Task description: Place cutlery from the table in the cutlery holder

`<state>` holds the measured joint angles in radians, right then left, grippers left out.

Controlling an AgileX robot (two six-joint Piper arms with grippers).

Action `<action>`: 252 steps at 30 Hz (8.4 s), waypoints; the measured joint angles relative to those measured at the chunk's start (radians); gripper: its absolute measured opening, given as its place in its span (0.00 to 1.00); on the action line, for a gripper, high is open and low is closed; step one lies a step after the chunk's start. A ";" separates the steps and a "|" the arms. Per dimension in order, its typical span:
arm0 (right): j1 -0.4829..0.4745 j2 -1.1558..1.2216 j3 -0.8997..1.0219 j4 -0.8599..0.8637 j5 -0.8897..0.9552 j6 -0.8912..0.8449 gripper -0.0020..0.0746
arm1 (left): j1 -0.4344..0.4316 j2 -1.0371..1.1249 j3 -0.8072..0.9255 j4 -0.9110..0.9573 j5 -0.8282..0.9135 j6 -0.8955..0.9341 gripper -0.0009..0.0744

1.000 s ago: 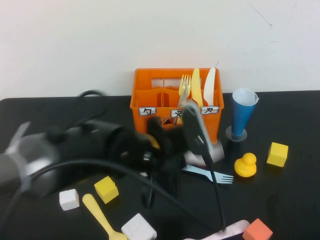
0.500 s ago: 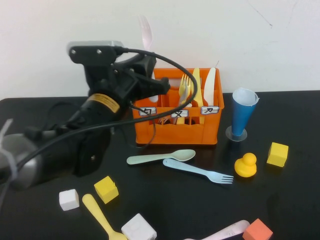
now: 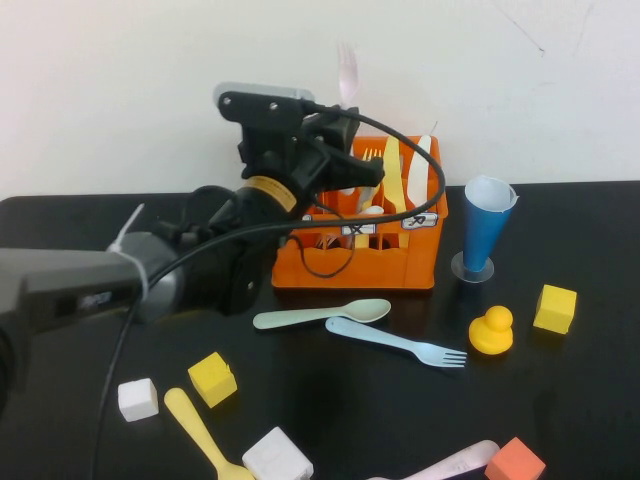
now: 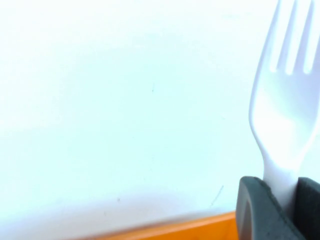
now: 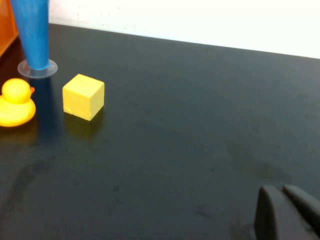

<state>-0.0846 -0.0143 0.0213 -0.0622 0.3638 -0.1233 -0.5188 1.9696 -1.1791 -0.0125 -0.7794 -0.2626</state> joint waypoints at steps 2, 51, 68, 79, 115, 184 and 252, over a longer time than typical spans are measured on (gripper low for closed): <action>0.000 0.000 0.000 0.000 0.000 0.000 0.02 | 0.000 0.024 -0.026 0.002 0.000 0.018 0.15; 0.000 0.000 0.000 0.000 0.000 0.000 0.02 | -0.409 -0.074 -0.069 -0.179 1.521 0.590 0.65; 0.000 0.000 0.000 0.000 0.000 0.000 0.02 | -0.436 0.090 -0.181 -0.173 1.417 0.587 0.61; 0.000 0.000 0.000 0.000 0.000 0.000 0.02 | -0.454 0.117 -0.207 -0.093 1.414 0.539 0.25; 0.000 0.000 0.000 0.000 0.000 0.000 0.02 | -0.050 -0.345 0.294 -0.168 -0.098 0.263 0.20; 0.000 0.000 0.000 0.000 0.000 0.000 0.02 | 0.013 -1.244 0.457 0.169 1.405 0.022 0.01; 0.000 0.000 0.000 0.000 0.000 0.000 0.02 | 0.602 -1.980 1.203 0.013 1.108 0.228 0.01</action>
<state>-0.0846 -0.0143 0.0213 -0.0622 0.3638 -0.1233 0.0833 -0.0106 0.0235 0.0000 0.3289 -0.0350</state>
